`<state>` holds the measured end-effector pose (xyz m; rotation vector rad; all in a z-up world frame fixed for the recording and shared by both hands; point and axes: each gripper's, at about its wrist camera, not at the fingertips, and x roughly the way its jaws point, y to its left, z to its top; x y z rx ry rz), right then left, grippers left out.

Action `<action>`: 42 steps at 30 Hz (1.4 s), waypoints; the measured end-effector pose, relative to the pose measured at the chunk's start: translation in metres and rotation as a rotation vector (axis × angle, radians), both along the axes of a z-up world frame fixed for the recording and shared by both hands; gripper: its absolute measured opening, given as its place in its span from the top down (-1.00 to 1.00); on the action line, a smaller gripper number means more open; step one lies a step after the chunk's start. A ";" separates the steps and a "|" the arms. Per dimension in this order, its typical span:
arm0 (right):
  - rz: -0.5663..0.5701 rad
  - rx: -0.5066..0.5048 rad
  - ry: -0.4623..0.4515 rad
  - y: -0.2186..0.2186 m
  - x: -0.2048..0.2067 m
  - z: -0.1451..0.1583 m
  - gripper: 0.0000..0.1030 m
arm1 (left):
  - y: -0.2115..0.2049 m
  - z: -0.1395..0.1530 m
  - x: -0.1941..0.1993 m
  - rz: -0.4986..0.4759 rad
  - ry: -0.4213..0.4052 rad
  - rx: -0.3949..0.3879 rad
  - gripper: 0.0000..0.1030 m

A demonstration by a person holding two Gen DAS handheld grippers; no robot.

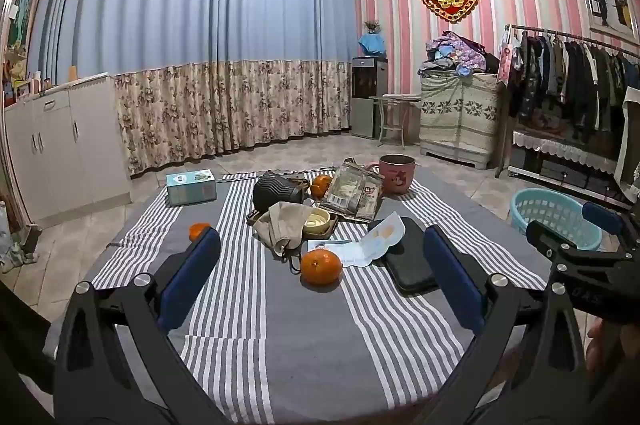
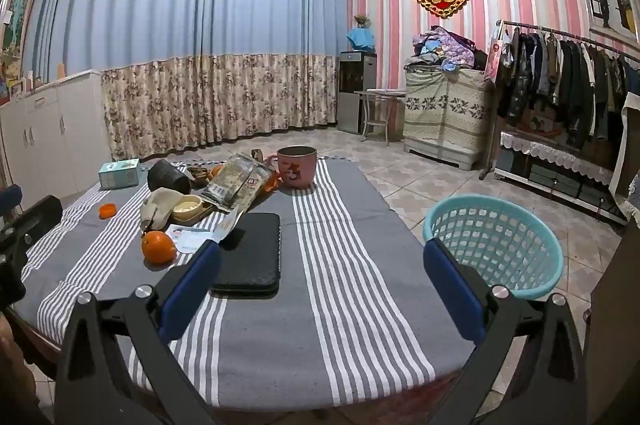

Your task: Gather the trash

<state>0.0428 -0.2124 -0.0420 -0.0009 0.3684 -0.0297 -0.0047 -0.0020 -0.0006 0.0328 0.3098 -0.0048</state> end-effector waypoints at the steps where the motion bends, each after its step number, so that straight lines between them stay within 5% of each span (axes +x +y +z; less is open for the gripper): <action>1: -0.001 -0.001 0.000 0.000 0.001 0.002 -0.92 | -0.001 0.000 -0.001 0.000 -0.001 0.002 -0.90; 42: -0.017 0.008 0.000 -0.008 -0.001 0.001 -0.92 | 0.006 -0.004 0.003 -0.007 0.015 -0.008 -0.90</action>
